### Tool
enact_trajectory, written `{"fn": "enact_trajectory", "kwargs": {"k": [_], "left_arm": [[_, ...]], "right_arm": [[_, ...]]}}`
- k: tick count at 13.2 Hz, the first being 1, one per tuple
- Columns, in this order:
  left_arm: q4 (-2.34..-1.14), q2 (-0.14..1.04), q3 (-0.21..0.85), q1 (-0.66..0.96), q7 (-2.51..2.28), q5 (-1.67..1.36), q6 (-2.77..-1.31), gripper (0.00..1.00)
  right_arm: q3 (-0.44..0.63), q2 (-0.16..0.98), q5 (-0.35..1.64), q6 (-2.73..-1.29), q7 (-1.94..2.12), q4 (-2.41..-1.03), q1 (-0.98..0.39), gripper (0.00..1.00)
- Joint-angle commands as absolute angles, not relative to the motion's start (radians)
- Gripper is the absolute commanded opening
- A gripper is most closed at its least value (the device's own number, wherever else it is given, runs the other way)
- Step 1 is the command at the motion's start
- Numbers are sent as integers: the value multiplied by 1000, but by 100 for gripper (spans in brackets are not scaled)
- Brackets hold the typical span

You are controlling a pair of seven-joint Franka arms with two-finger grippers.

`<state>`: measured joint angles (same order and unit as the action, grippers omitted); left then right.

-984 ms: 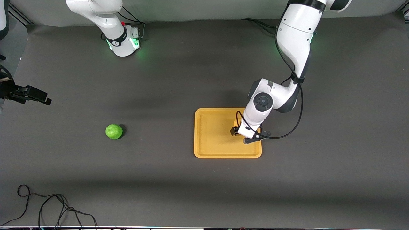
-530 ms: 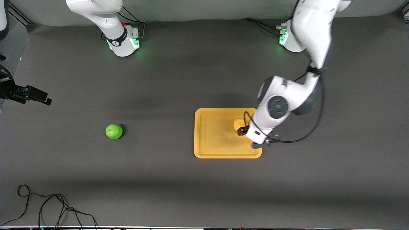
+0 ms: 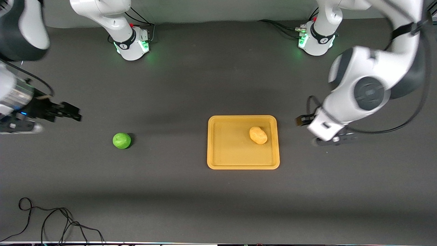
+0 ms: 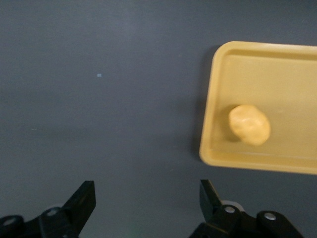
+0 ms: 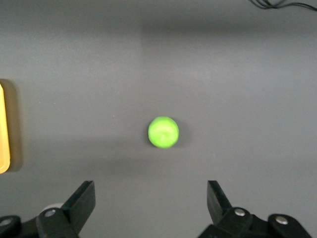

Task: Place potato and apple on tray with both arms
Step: 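Release the potato and withdraw the left gripper while the right gripper reaches the apple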

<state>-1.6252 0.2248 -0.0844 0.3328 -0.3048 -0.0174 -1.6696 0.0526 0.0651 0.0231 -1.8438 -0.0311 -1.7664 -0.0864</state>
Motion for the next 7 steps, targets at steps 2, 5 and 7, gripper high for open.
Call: {"fn": "enact_trajectory", "kwargs": {"k": [2, 5, 7], "left_arm": [[-1617, 129, -75, 191, -120, 8, -1554, 93], [-1557, 98, -74, 98, -60, 8, -1464, 91], [-1551, 91, -74, 45, 15, 8, -1454, 89]], "right_arm": [[58, 66, 35, -2159, -31, -2035, -87, 100], [60, 155, 38, -2343, -32, -2131, -84, 100], [60, 240, 40, -2434, -34, -2140, -86, 100]]}}
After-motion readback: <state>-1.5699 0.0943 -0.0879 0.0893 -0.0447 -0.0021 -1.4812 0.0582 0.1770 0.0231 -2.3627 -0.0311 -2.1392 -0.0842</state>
